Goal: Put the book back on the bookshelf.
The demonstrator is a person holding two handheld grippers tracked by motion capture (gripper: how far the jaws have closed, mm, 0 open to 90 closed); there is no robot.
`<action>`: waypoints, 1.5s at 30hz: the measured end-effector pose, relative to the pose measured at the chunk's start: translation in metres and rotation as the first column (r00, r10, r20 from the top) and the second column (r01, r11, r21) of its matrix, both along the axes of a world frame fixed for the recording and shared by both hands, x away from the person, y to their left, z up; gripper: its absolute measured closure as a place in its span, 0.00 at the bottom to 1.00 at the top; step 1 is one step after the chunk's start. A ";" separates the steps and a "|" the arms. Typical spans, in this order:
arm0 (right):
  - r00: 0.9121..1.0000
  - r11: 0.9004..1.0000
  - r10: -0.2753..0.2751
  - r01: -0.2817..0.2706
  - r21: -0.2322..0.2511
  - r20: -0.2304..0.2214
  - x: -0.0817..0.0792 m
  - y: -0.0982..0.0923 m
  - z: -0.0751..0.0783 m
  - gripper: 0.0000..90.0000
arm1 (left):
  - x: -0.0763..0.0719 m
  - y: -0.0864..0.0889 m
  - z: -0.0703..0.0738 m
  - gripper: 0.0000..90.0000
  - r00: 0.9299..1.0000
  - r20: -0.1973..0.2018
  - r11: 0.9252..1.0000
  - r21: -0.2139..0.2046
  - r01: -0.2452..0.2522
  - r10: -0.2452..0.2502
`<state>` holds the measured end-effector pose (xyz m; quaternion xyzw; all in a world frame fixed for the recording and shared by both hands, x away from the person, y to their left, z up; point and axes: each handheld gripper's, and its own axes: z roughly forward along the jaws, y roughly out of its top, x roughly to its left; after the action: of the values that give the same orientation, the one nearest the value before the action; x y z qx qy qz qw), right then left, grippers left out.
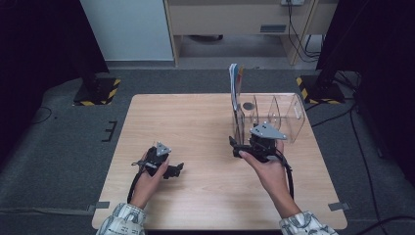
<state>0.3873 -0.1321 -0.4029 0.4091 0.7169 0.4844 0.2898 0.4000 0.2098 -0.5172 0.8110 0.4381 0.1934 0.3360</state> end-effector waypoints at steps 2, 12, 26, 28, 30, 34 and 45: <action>1.000 1.000 0.002 -0.002 -0.004 -0.007 0.000 -0.002 -0.002 0.07 | 0.000 0.000 0.000 0.07 1.000 0.000 1.000 0.000 0.000 0.000; 1.000 1.000 0.013 -0.013 -0.009 -0.024 -0.007 -0.009 -0.009 0.07 | 0.000 0.000 -0.001 0.07 1.000 -0.004 1.000 0.002 0.000 0.000; 0.996 0.998 0.063 -0.065 -0.024 -0.057 -0.022 -0.008 -0.018 0.07 | 0.000 0.001 -0.001 0.07 1.000 -0.009 1.000 0.002 -0.002 0.002; 0.996 0.997 0.068 -0.070 -0.025 -0.064 -0.024 -0.009 -0.020 0.07 | 0.000 0.001 -0.002 0.07 1.000 -0.010 1.000 0.002 -0.002 0.002; 0.995 0.997 0.066 -0.068 -0.022 -0.069 -0.025 -0.009 -0.022 0.07 | 0.000 0.001 -0.002 0.07 1.000 -0.010 1.000 0.003 -0.002 0.002; 0.994 0.997 0.073 -0.075 -0.025 -0.084 -0.028 -0.012 -0.026 0.07 | 0.000 0.001 -0.002 0.07 1.000 -0.013 1.000 0.003 -0.002 0.002; 0.986 0.992 0.117 -0.122 -0.032 -0.121 -0.038 -0.009 -0.040 0.11 | 0.001 0.002 -0.002 0.07 1.000 -0.017 1.000 0.005 -0.006 0.006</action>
<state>0.3488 -0.1414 -0.4427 0.3879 0.7655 0.4614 0.2249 0.4005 0.2118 -0.5197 0.8121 0.4428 0.1886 0.3299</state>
